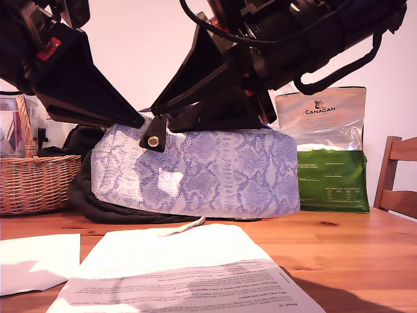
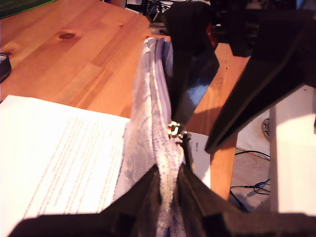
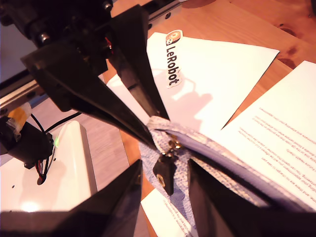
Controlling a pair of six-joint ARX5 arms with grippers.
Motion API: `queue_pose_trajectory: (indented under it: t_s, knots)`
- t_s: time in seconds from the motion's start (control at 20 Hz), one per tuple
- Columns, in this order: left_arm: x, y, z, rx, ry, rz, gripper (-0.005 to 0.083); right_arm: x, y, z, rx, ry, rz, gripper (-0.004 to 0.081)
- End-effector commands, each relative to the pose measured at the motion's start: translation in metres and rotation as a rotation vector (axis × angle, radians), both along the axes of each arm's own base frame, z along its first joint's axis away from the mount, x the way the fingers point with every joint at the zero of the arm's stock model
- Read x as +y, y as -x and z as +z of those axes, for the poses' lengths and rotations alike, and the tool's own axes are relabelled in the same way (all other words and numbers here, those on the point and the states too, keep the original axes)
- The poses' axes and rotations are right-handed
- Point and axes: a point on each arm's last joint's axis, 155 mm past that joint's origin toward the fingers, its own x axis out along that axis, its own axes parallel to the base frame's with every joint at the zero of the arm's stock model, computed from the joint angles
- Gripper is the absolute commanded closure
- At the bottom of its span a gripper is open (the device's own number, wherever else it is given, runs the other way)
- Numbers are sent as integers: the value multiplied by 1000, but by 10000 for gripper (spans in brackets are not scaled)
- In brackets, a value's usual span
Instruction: Open the zipper in the zip bag in front of you
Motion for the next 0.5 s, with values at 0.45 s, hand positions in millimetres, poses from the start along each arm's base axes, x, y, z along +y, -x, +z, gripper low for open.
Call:
queue_pose_trajectory:
  t_s: [0.45]
  knots:
    - [-24,-2,41,-66,107,-38,795,9,19,-22,-4,49,56,781]
